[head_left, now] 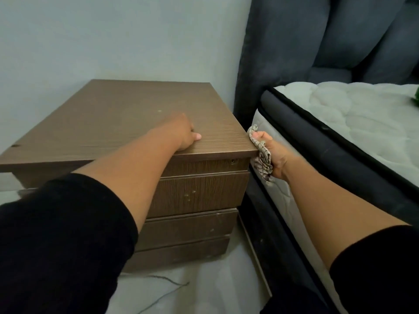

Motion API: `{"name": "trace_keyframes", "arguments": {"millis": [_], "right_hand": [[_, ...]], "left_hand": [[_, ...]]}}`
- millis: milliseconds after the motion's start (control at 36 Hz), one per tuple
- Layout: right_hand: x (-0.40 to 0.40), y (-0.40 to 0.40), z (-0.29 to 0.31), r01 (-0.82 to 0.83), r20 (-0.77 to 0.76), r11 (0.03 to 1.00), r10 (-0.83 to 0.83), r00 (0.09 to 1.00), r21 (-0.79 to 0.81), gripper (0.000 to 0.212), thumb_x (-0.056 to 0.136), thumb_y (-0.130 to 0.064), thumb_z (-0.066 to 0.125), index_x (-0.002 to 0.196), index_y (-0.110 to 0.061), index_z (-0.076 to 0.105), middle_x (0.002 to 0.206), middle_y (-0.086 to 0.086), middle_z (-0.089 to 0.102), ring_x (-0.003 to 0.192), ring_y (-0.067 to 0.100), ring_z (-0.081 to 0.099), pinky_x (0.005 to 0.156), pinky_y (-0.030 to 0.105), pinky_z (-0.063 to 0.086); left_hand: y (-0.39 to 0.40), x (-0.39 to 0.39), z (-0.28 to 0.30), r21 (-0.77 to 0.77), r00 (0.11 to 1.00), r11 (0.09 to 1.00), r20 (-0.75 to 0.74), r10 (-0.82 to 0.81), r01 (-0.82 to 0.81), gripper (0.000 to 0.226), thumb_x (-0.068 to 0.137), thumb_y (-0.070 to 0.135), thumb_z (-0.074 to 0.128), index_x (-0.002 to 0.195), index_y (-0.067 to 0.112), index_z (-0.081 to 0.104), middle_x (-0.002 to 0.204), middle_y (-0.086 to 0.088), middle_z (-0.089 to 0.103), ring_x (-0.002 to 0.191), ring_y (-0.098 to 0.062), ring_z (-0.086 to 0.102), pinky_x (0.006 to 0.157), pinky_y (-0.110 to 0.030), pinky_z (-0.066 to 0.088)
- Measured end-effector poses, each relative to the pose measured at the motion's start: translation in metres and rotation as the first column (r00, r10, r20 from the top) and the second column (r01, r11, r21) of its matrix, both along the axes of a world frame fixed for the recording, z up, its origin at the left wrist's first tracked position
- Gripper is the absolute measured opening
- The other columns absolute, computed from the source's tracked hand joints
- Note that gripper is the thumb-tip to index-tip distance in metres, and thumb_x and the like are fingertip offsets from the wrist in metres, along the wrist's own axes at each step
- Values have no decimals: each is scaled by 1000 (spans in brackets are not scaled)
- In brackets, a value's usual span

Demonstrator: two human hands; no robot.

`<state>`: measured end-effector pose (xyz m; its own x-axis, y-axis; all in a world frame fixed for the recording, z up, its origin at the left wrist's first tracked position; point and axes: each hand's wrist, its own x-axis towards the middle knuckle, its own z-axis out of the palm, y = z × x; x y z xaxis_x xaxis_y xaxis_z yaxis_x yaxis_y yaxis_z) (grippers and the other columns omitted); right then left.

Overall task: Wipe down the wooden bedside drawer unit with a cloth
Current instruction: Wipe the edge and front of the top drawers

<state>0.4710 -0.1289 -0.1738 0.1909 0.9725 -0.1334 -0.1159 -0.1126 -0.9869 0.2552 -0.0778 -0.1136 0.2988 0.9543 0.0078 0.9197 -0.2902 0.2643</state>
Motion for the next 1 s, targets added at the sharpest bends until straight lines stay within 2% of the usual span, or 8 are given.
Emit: {"name": "trace_keyframes", "arguments": {"millis": [194,278,361,528,611,694,833,1000], "right_hand": [[-26,-29,-9,332,45,918,-349,936,216,27,97,-27,51,70,-25,48,69,3,52,62,16,50,60,34,44],[-47,-38,-7,487,273,814,-570,775,316,21,94,-35,51,73,-33,47,78,-3,57,78,18,57,77,43,52],[-79,-48,-3,566,418,745,-667,617,354,12,97,-36,45,89,-27,47,90,-3,60,85,18,60,77,40,53],[-153,-49,-11,342,634,821,-571,521,458,15,99,-30,43,102,-17,51,106,0,53,83,16,50,68,31,40],[-179,-47,-14,323,689,813,-582,432,484,20,100,-30,40,109,-15,49,114,3,51,89,23,54,65,32,40],[-199,-45,-18,266,735,827,-562,380,495,24,100,-30,38,113,-13,48,118,6,50,96,28,53,70,39,48],[-233,-39,-20,191,826,867,-497,265,460,28,102,-32,35,119,-13,46,122,10,47,101,31,52,73,42,46],[-287,-37,-22,-3,879,892,-444,175,451,28,101,-28,39,122,-13,47,118,11,48,97,32,52,69,40,45]], "left_hand": [[-38,-66,-9,43,984,983,21,179,-180,42,99,37,46,131,12,57,134,-13,55,123,-32,50,104,-39,40],[-48,-101,-19,86,941,937,65,333,-338,47,94,49,46,127,18,58,133,-14,54,123,-34,47,104,-47,38],[-60,-132,-26,151,863,850,63,502,-505,60,89,57,49,133,17,53,143,-16,40,132,-36,35,105,-56,32],[-72,-177,-30,32,697,712,239,676,-701,86,81,61,60,146,13,33,159,-18,1,146,-38,-6,114,-61,7],[-68,-192,-35,-61,624,685,362,693,-726,100,74,65,65,145,3,31,152,-20,23,142,-39,17,113,-53,22],[-71,-203,-34,-76,560,675,495,665,-734,86,78,54,68,138,-1,40,137,-19,44,127,-35,41,101,-42,40],[-77,-220,-32,-144,356,612,701,618,-778,50,91,39,56,125,3,59,132,-19,50,120,-33,50,96,-36,43],[-77,-242,-36,-294,108,569,816,568,-768,48,96,38,34,111,9,69,121,-10,62,110,-30,57,96,-39,47]]}}
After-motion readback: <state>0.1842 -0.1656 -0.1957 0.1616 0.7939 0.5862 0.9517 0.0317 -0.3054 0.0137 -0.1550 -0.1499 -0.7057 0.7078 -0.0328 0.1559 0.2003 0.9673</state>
